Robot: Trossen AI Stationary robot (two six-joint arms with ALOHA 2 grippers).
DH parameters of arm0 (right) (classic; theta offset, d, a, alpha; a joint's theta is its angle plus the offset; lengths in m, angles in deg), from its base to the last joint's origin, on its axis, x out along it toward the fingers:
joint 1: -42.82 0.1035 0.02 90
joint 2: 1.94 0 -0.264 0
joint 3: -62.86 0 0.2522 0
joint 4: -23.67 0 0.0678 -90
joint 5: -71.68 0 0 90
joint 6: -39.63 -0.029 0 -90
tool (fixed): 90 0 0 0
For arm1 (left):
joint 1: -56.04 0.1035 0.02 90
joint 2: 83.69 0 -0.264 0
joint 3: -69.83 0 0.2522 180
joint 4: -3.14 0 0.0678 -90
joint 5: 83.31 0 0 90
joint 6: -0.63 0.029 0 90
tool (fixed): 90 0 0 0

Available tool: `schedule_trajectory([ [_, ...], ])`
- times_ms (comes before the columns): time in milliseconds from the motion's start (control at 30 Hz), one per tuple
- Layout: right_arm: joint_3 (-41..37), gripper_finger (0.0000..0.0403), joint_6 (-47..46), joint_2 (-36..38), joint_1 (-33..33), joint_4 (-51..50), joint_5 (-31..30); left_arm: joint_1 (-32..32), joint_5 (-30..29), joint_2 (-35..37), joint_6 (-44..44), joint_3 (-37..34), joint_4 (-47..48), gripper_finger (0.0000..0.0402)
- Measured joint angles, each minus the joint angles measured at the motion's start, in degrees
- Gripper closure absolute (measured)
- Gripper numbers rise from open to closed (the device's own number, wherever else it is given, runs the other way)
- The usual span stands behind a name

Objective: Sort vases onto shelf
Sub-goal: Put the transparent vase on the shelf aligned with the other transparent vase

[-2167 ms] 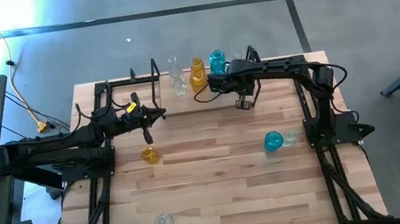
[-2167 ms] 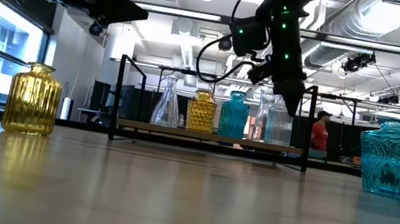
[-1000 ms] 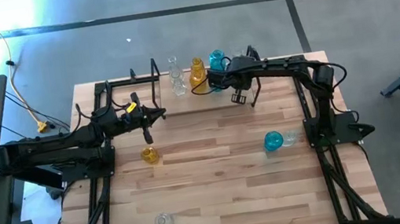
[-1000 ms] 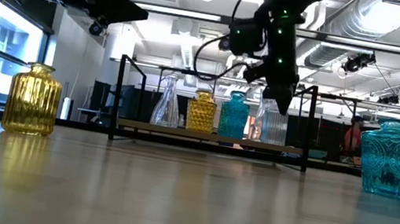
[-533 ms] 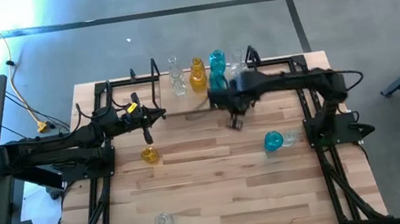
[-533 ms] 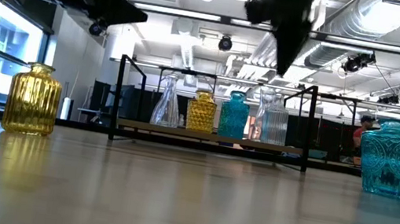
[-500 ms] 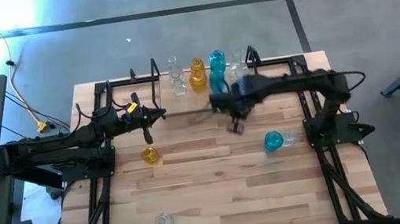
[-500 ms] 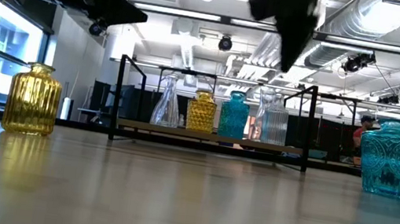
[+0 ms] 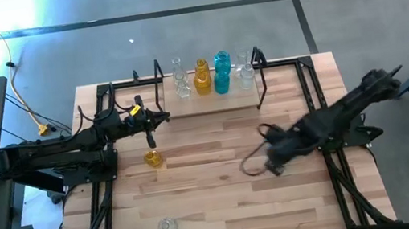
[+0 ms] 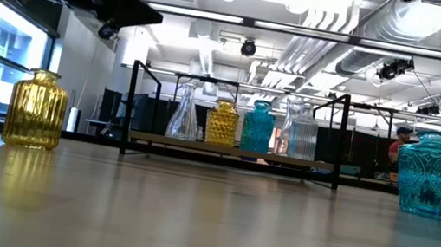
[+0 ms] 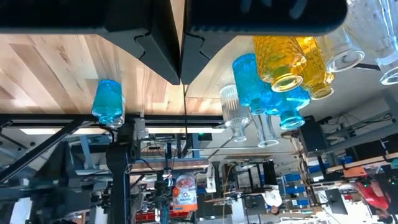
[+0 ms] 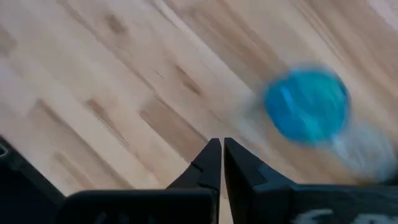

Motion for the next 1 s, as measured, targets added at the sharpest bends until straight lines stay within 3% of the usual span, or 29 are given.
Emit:
schedule_trajectory([
  [200,-3.2,0.0396,-22.3,3.7,7.0,-15.7,0.9,0.0,0.0,0.0,-0.2,0.0,-0.3,0.0397],
  [367,-8.7,0.0333,-29.9,6.2,5.6,-16.2,1.6,0.0,0.0,0.0,-0.2,0.0,-0.4,0.0397],
  [533,-15.3,0.0243,-34.7,8.9,1.3,-13.9,2.9,0.0,0.0,0.0,-0.7,0.0,-0.4,0.0397],
  [667,-20.8,0.0197,-35.4,11.6,-2.4,-8.1,3.9,0.0,0.0,0.0,-0.7,0.0,-0.3,0.0397],
  [1000,-29.5,0.0194,-31.7,12.9,-7.9,-0.9,3.3,0.0,0.0,0.0,-0.6,0.0,-0.3,0.0397],
])
